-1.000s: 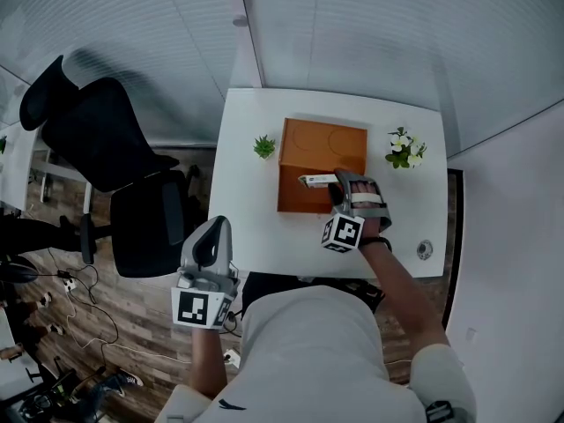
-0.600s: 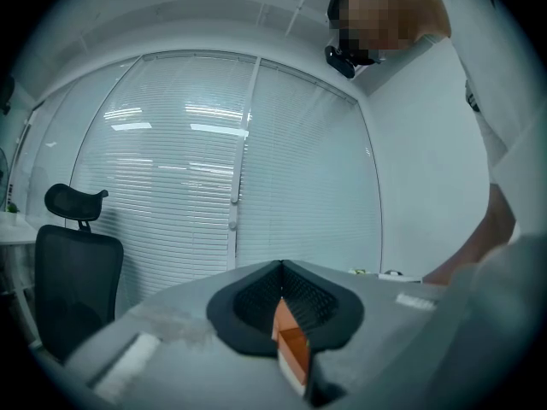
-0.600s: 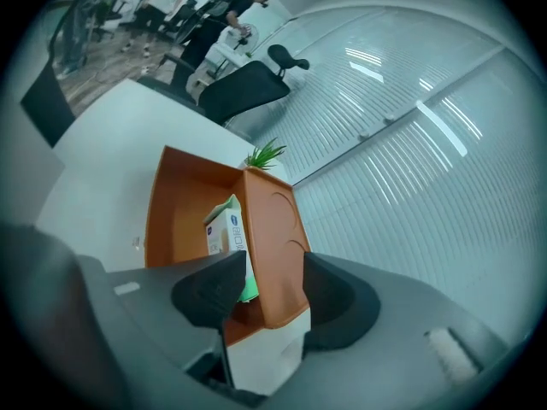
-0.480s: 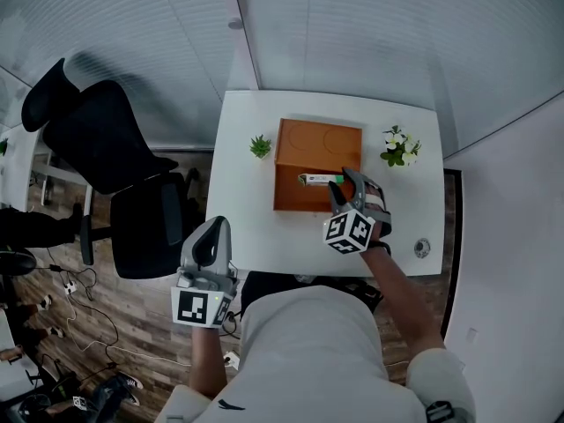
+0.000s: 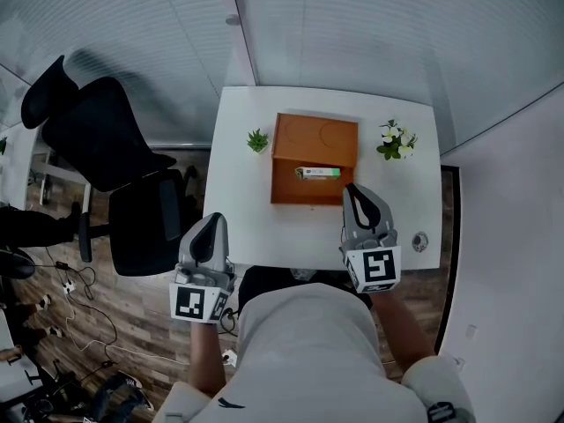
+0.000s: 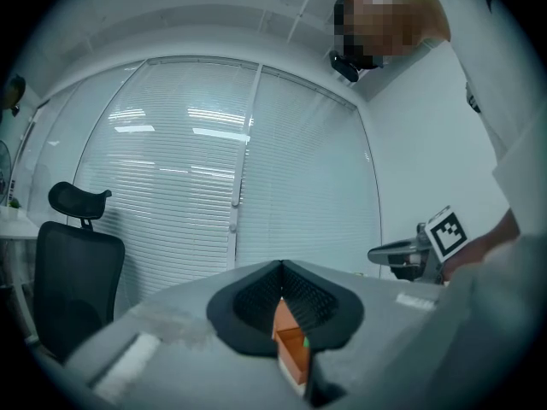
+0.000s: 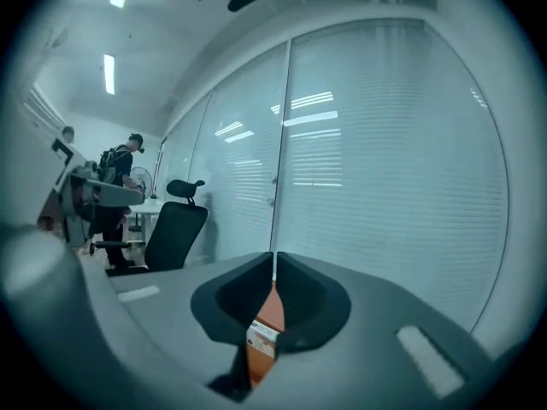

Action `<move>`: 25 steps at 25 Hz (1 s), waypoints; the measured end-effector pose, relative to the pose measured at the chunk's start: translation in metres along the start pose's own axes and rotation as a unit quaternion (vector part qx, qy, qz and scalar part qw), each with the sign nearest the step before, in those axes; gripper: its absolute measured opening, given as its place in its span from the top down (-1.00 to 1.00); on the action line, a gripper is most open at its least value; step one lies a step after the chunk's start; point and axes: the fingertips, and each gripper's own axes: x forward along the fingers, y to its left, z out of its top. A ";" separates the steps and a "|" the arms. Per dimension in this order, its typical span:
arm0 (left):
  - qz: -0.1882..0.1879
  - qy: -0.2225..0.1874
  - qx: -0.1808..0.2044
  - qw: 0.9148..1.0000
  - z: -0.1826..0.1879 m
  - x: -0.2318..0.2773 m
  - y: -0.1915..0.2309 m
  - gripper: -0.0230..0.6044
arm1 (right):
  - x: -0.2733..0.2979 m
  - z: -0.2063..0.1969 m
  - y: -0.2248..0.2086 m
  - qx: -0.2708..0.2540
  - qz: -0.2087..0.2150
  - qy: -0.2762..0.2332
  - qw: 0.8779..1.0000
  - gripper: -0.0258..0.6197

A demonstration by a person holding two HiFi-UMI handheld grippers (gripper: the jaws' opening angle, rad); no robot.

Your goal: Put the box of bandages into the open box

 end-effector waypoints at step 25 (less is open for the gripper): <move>-0.016 -0.001 0.032 0.999 0.011 -0.049 -0.046 0.91 | -0.117 0.022 0.003 0.052 -0.010 -0.010 0.999 0.91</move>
